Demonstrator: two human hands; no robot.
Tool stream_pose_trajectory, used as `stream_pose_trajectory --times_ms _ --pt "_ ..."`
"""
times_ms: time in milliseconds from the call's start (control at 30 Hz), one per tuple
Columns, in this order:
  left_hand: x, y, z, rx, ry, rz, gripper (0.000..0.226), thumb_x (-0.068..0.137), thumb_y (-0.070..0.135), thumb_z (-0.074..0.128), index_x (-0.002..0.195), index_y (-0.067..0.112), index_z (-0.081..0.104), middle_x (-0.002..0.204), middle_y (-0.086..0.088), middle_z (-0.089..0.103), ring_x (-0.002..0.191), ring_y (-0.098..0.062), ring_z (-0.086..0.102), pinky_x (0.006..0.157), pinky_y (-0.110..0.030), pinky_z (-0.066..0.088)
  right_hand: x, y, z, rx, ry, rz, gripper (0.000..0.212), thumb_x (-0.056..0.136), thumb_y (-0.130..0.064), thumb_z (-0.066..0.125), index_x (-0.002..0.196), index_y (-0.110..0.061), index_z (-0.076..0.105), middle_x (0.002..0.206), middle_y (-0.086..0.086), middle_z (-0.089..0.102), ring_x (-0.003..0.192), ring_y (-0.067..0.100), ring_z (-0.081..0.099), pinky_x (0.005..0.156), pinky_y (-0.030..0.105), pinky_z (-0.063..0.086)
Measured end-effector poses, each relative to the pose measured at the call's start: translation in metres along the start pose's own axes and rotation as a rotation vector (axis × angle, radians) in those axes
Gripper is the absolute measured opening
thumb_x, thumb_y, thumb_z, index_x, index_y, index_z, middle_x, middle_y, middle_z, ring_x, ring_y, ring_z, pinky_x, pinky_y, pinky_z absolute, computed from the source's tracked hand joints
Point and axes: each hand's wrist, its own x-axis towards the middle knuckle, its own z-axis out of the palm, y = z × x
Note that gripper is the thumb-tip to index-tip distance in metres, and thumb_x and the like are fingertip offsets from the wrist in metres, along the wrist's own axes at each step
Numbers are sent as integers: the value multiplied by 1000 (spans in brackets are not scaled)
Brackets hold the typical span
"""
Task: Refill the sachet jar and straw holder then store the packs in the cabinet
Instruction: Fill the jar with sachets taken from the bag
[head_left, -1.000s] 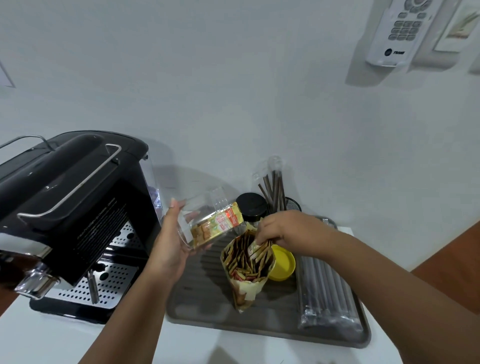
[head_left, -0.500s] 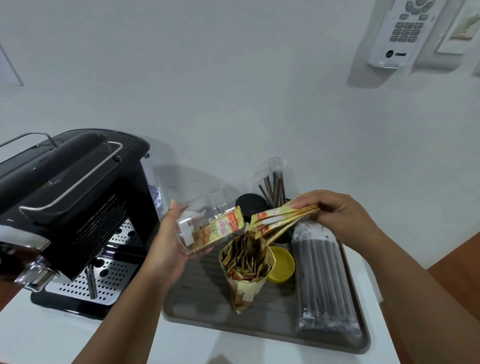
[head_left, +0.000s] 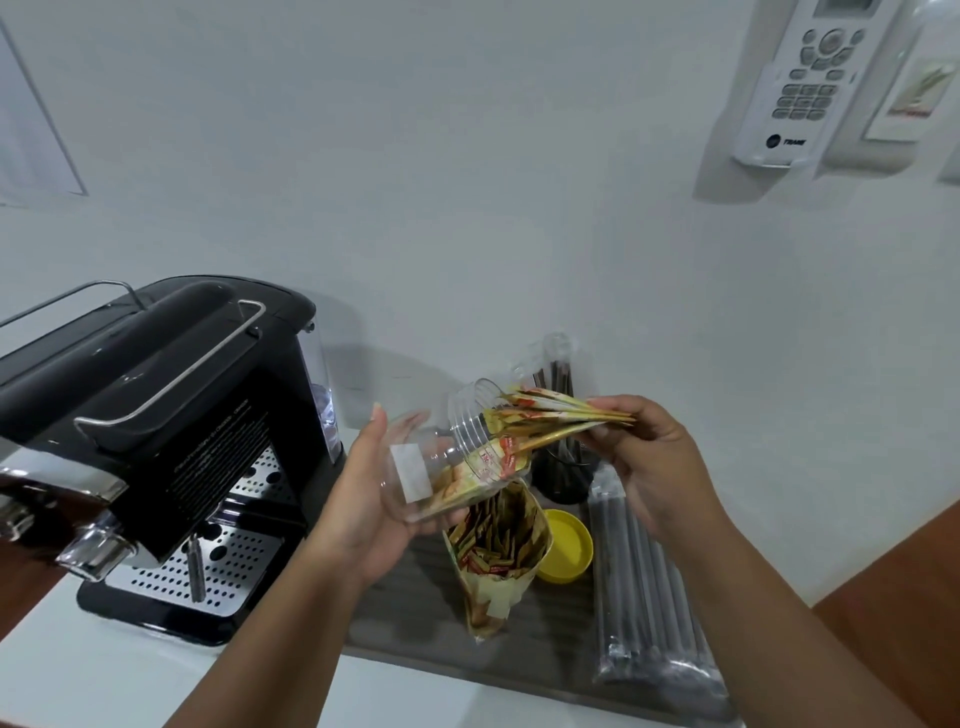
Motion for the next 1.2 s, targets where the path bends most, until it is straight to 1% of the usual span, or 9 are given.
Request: stream_pose_trajectory --times_ms 100,233,433,567,700,800,900,1000,1200 --pt "-1 1 -1 16 2 0 66 89 66 35 137 22 50 128 -17 64 97 -34 66 67 -44 55 -2 -7 -6 -240 -1 -41 21 71 -15 77 80 -34 77 88 -8 75 90 10 69 83 26 56" --pt "1 -1 -2 60 46 7 69 85 68 39 136 23 51 130 -14 64 102 -35 66 69 -45 55 -2 -17 -10 -545 -115 -180 55 78 18 61 89 -34 76 99 -14 73 100 6 67 87 18 51" --pt "3 -2 6 125 83 36 63 80 65 41 129 27 56 113 -6 73 98 -32 71 82 -51 53 -2 -25 0 -905 -368 -292 53 74 8 55 108 -32 66 110 -27 63 108 -3 58 90 12 46" --pt "4 0 13 163 86 63 65 76 66 42 129 30 54 114 -6 72 99 -33 71 78 -50 54 -6 -13 10 -1067 -476 -274 62 78 4 48 120 -41 52 120 -38 46 115 -6 47 96 21 43" --pt "4 2 16 187 75 79 64 76 66 42 129 31 53 117 -9 71 101 -34 70 79 -50 56 -15 1 9 -1062 -389 -312 65 82 0 42 128 -46 45 135 -35 40 125 3 40 103 31 36" --pt "4 3 17 186 87 79 66 75 65 43 131 32 53 118 -8 71 103 -34 69 87 -58 53 -21 1 11 -903 -199 -218 56 89 -7 41 130 -44 50 142 -21 41 134 4 34 107 20 31" --pt "3 3 19 188 90 87 65 75 65 43 131 32 53 118 -8 71 102 -34 70 87 -58 53 -27 3 19 -779 -54 -215 40 99 -31 35 137 -41 39 149 -18 36 140 1 28 112 13 24" --pt "2 3 24 195 85 89 64 76 63 41 131 31 52 117 -8 71 102 -33 70 85 -54 56 -34 10 32 -700 -83 -134 59 95 -61 20 148 -35 17 158 -18 14 146 1 9 117 17 12" --pt "2 3 31 216 109 91 60 81 61 41 131 30 53 124 -10 66 105 -33 69 83 -52 57 -38 23 47 -670 -148 -36 75 89 -72 13 151 -32 -1 160 -18 -2 147 4 -5 121 50 5"
